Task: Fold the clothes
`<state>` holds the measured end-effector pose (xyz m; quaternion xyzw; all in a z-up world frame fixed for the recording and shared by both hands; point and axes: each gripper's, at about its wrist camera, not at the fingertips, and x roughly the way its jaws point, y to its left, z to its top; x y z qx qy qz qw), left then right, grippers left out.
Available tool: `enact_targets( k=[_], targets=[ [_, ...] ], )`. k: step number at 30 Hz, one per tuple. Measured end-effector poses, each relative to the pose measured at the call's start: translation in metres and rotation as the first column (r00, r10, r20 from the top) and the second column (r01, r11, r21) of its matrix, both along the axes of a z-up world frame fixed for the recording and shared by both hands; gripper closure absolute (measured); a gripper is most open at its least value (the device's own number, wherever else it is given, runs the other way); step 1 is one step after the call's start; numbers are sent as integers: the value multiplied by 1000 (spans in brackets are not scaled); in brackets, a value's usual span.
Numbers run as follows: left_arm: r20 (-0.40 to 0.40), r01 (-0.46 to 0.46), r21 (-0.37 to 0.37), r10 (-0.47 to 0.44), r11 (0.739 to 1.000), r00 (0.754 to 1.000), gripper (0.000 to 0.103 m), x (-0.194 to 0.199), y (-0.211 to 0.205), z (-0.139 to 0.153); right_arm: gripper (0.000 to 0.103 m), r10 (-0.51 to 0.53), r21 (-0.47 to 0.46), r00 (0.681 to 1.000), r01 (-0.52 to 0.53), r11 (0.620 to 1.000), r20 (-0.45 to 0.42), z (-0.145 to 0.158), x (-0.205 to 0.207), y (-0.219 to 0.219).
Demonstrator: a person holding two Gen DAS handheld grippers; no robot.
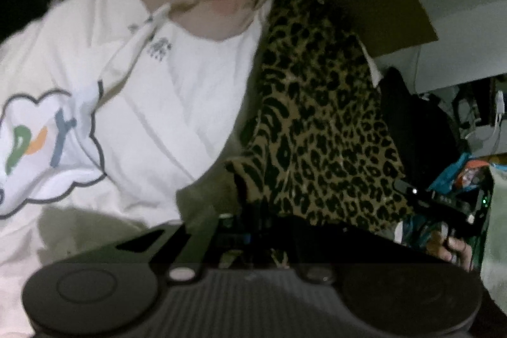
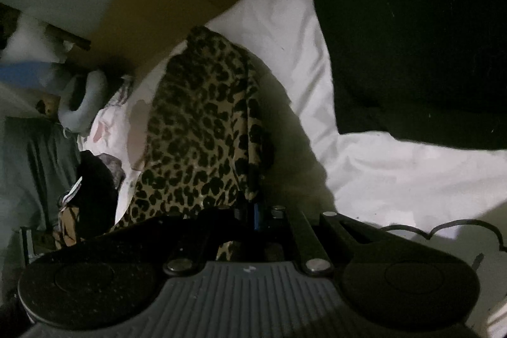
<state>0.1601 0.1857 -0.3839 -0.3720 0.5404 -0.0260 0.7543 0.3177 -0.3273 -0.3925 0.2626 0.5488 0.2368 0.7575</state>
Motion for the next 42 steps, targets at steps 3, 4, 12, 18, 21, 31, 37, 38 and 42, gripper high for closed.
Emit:
enact_targets(
  k=[3, 4, 12, 18, 21, 31, 37, 38, 42],
  targets=[
    [27, 1, 5, -1, 1000, 1000, 99, -2, 1, 19, 102, -5, 0, 1000, 5, 1000, 20, 18, -5, 0],
    [38, 1, 6, -2, 1000, 999, 99, -2, 1, 25, 102, -7, 0, 1000, 7, 1000, 22, 21, -8, -1],
    [96, -17, 13, 15, 1000, 995, 99, -10, -2, 64, 103, -23, 2, 999, 23, 1000, 40, 53, -27, -9],
    [107, -37, 8, 36, 999, 994, 99, -25, -12, 75, 103, 1, -14, 999, -1, 1000, 41, 69, -39, -13],
    [95, -19, 32, 15, 999, 995, 99, -33, -18, 74, 103, 15, -33, 999, -14, 999, 31, 67, -46, -13],
    [18, -76, 57, 75, 995, 997, 99, -49, 10, 34, 97, 31, -88, 999, -30, 996, 19, 27, -55, -9],
    [-5, -79, 62, 80, 995, 997, 99, -46, 13, 16, 62, 57, -133, 998, -57, 990, 0, -3, -44, 1],
    [-8, -80, 61, 80, 995, 997, 99, -46, 13, 14, 58, 64, -139, 998, -64, 988, 0, -7, -41, 3],
    [-20, -68, 59, 69, 996, 997, 99, -43, 14, 7, 55, 91, -154, 996, -93, 984, -22, -24, -32, 8]
  ],
)
